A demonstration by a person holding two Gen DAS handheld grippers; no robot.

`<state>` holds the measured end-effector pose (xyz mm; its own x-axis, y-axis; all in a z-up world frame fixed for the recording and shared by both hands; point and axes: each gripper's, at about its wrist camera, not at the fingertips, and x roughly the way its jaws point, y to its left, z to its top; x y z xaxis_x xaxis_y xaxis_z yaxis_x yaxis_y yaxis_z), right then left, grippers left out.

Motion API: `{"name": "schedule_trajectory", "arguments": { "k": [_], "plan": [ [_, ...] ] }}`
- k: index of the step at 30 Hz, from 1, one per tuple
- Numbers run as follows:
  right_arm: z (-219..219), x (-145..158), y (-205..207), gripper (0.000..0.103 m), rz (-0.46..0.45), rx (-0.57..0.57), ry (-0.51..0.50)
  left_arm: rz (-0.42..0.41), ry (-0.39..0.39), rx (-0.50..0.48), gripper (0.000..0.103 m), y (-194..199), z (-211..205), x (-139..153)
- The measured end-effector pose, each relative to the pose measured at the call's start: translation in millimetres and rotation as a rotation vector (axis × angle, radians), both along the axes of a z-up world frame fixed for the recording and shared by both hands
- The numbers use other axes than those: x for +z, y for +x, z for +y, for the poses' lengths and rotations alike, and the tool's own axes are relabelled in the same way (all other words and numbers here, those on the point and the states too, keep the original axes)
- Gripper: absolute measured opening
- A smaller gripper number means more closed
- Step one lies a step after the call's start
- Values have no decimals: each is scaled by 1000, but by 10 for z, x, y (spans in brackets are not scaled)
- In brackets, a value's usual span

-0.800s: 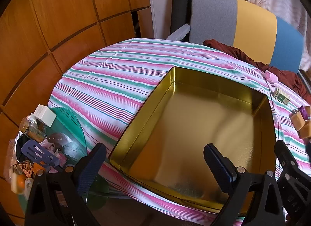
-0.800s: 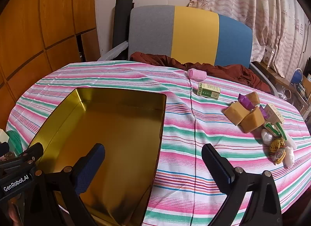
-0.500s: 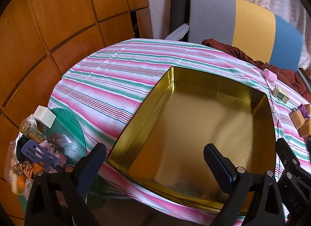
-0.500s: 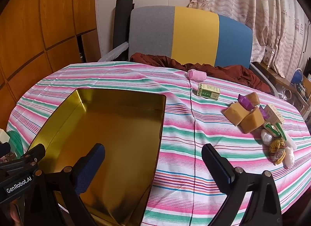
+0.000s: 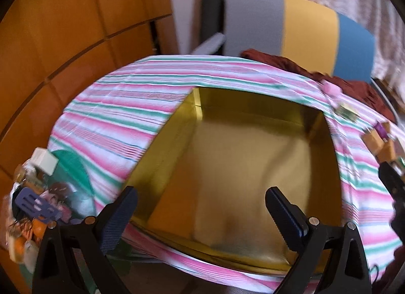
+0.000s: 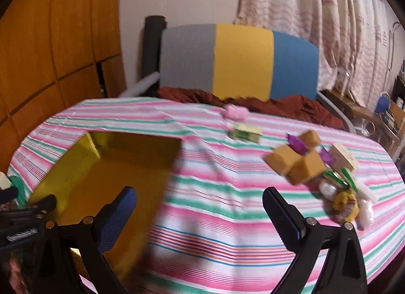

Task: Organize objects
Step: 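Move both tools from the gold tray toward the pile of items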

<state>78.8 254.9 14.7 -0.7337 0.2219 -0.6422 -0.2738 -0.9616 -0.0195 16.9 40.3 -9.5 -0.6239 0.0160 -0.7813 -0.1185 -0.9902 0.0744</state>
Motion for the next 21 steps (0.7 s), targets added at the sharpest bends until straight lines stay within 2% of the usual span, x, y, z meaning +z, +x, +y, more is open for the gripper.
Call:
{"name": "schedule_trajectory", "arguments": {
  "k": [5,7,11,15,19,21],
  "plan": [
    [580,-209,271,99,-82,-125,-6,-27,24,-108,103,138,278,-64],
    [865,-325,428,91,-98,-173,-45,-39,58,-166,103,217,390,-106],
    [1418,-537,793,74,-134,-291,-39,-12,78,-244,103,400,641,-137],
    [2059,-584,1199,72,-82,-472,-63,-15,127,-348,103,565,947,-96],
    [2550,-521,1401,72,4,-580,-60,-65,288,-445,103,678,1152,-29],
    [2732,-536,1393,71,10,-586,-62,-103,318,-458,103,699,1304,-28]
  ]
}}
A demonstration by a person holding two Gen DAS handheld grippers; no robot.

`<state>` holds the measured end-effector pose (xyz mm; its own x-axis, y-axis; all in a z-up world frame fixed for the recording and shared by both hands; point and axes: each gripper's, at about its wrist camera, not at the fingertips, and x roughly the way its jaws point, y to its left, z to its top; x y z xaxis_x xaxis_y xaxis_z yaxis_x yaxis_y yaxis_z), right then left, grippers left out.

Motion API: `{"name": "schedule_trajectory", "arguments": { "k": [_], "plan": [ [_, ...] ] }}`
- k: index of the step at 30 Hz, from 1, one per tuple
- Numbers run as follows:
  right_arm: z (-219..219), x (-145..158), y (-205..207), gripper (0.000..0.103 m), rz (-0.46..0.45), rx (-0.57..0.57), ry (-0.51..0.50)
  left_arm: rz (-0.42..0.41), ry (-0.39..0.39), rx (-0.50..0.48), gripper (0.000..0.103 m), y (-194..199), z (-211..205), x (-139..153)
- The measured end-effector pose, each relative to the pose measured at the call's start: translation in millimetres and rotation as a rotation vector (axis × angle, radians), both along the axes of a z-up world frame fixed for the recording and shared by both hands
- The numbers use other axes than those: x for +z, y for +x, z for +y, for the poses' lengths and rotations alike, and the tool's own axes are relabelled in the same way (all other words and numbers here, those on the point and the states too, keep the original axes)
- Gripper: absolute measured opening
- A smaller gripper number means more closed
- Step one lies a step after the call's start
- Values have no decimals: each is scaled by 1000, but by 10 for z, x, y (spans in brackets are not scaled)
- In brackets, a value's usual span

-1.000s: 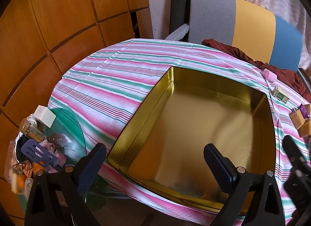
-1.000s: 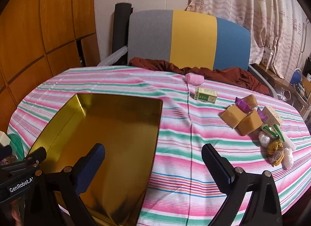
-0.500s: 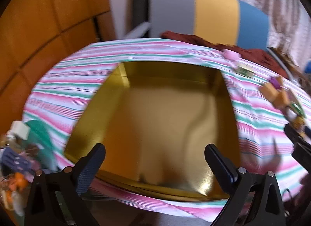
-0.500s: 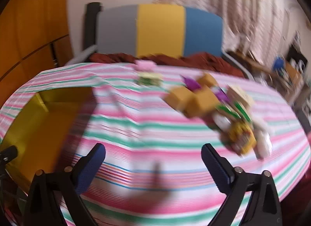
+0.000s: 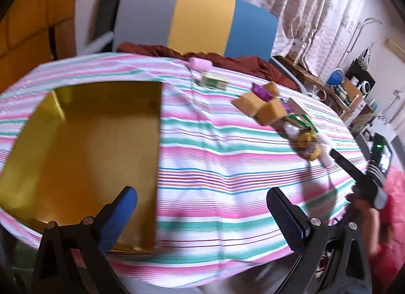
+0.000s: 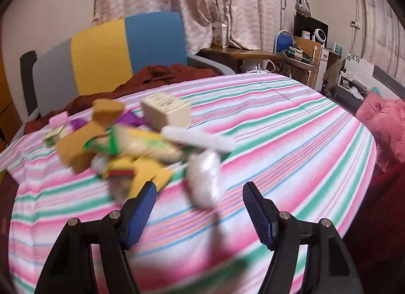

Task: Organize objects
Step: 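Move both tools from the gold tray toward the pile of items, then grasp the plastic-wrapped bundle with the right tool while the left tool grasps the yellow knit toy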

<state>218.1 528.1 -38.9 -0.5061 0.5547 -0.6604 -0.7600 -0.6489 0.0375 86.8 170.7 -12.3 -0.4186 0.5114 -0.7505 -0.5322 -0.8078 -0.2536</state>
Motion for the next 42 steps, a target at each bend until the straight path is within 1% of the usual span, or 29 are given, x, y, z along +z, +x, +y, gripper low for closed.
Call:
{"name": "schedule_trajectory", "arguments": {
  "k": [2,4,6,7,9,11,15,18,22,26,29,30,31,32,34,36,38,40,42],
  "plan": [
    [164,-37,-6,69,-11,-1,-5,-5,9,-12,103,31,140,3],
    [307,-104,-43,66,-22,11,-32,11,-3,-13,103,81,274,1],
    [378,-165,-92,62,-27,18,-50,7,-8,-42,103,114,418,-9],
    [406,-214,-168,59,-26,27,-62,-4,-7,-49,103,111,461,-31],
    [459,-289,-201,43,-37,42,-71,-39,-3,-65,103,92,565,-76],
    [408,-353,-231,39,-43,48,-68,-58,4,-77,103,90,666,-119],
    [417,-391,-147,37,5,35,-80,-90,18,-99,103,75,891,-202],
    [389,-390,-70,36,36,8,-53,-114,27,-131,103,74,1129,-251],
    [400,-362,30,36,68,-56,-28,-105,8,-197,103,100,1532,-286],
    [427,-367,130,36,94,-123,-23,-105,19,-252,103,108,1973,-317],
    [458,-379,168,36,108,-144,-34,-81,44,-321,103,124,2324,-327],
    [475,-389,187,36,114,-153,-41,-60,30,-363,103,129,2494,-345],
    [495,-403,196,36,118,-158,-52,-48,15,-374,103,122,2574,-359],
    [520,-419,214,36,125,-166,-67,-18,-10,-399,103,124,2713,-381],
    [546,-434,242,36,134,-177,-80,15,-14,-422,103,113,2835,-389],
    [538,-435,231,36,134,-177,-75,54,-9,-418,102,90,2925,-398],
    [534,-438,219,36,131,-175,-74,88,-9,-422,100,73,2998,-422],
    [538,-439,221,36,134,-177,-76,114,-20,-454,92,95,3074,-464],
    [540,-443,231,36,138,-177,-78,121,-41,-480,73,105,3160,-529]
  ]
}}
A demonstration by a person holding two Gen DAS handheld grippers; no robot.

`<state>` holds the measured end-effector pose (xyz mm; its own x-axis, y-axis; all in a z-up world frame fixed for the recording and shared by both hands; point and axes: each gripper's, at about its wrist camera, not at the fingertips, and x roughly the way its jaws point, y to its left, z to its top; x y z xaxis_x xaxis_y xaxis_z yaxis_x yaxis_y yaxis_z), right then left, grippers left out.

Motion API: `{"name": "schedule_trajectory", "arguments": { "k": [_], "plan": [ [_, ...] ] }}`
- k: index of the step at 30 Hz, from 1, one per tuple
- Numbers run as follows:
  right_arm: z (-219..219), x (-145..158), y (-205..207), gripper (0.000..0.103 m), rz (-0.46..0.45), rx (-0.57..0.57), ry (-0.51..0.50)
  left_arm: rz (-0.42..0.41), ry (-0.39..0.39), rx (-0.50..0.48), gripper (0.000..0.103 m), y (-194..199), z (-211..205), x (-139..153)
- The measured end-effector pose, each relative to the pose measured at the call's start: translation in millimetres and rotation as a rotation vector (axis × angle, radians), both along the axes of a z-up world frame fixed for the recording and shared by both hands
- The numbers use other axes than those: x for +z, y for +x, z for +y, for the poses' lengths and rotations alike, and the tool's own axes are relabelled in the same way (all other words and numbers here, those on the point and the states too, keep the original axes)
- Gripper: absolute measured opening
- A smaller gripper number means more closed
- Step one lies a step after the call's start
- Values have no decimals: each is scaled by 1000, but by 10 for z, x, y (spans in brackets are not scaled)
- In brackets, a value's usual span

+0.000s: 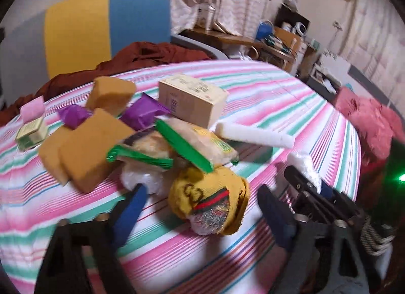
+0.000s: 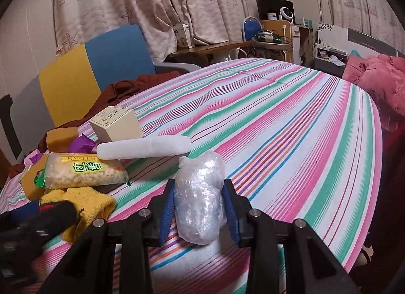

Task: Organize objects
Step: 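Grasp the plastic-wrapped bundle with the right tool while the left tool grasps the yellow knit toy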

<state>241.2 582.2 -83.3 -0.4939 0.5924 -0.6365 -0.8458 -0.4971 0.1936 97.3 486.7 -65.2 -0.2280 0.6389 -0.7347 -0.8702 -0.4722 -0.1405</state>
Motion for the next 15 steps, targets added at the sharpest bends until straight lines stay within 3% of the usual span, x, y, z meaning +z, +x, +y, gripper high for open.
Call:
{"name": "schedule_trajectory", "arguments": {
  "k": [2,8,15],
  "plan": [
    [4,0,7,36,1,-1,-1,-22,-25,-28,59,-13,49,-107],
    [11,-7,-1,36,-2,1,-2,-55,27,-30,46,-36,-114,-163],
    [-19,0,-24,36,-19,-3,13,10,46,-15,42,108,-444,-171]
  ]
}}
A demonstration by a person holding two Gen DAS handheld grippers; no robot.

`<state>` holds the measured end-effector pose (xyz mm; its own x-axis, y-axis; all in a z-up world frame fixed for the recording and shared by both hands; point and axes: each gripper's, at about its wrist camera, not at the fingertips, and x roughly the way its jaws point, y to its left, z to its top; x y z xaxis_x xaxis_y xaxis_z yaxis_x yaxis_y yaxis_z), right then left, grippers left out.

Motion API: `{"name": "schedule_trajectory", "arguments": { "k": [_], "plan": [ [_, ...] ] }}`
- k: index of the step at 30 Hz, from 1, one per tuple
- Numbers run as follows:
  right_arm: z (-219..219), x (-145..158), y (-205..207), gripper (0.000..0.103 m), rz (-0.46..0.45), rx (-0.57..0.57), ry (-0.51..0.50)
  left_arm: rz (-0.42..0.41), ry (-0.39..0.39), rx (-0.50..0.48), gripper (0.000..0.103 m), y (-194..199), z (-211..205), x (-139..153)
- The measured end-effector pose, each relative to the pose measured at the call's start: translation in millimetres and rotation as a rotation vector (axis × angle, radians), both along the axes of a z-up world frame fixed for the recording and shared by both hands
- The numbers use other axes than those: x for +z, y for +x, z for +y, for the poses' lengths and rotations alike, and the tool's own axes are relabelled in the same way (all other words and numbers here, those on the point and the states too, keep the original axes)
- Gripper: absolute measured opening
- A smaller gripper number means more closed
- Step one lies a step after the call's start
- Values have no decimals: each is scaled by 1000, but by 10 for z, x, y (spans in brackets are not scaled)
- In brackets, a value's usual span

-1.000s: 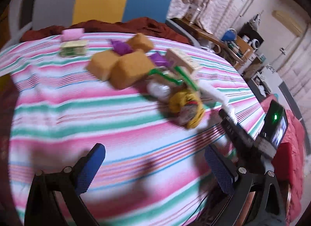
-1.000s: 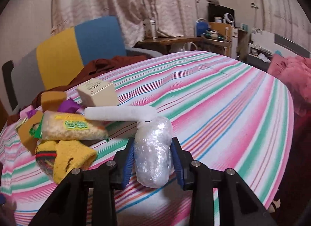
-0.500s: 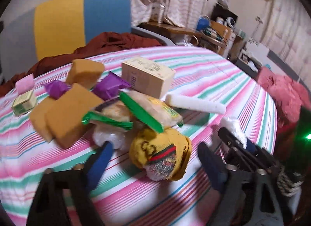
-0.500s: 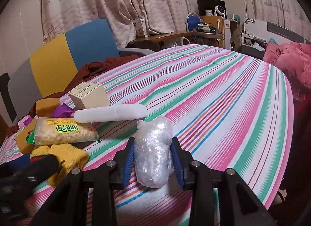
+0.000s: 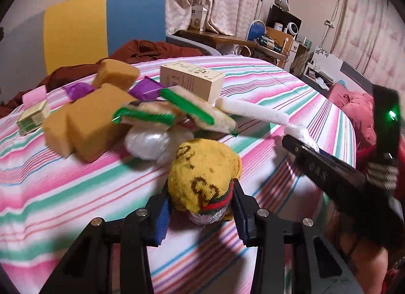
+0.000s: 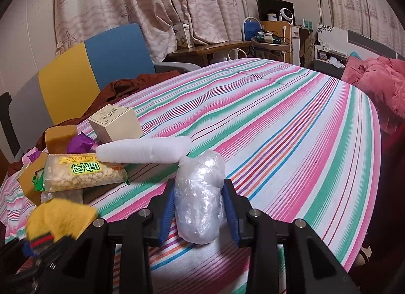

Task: Organize objects
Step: 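Grasp the plastic-wrapped bundle with the right tool while the left tool grasps the yellow knit toy, then carry the knit toy and wrapped bundle into the gold tray and release both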

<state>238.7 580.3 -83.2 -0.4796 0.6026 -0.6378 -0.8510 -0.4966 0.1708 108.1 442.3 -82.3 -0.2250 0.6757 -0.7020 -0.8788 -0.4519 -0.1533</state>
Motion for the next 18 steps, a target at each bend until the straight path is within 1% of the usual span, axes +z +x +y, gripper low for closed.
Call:
{"name": "schedule_trajectory", "arguments": {
  "k": [4,8,10,13,15,18],
  "plan": [
    [-44,22,-11,36,-4,4,22,-11,26,29,41,32,-236,2],
    [-112,60,-1,36,10,18,54,37,25,27,38,149,-500,43],
    [-139,71,-24,36,0,27,65,19,29,33,38,153,-626,55],
    [-218,81,-83,36,-28,55,85,-35,42,69,38,103,-886,71],
    [-325,65,-123,36,-47,92,90,-60,46,97,37,77,-1075,90],
    [-516,31,-116,36,-47,142,79,-88,54,124,37,58,-1355,144]
  ]
}}
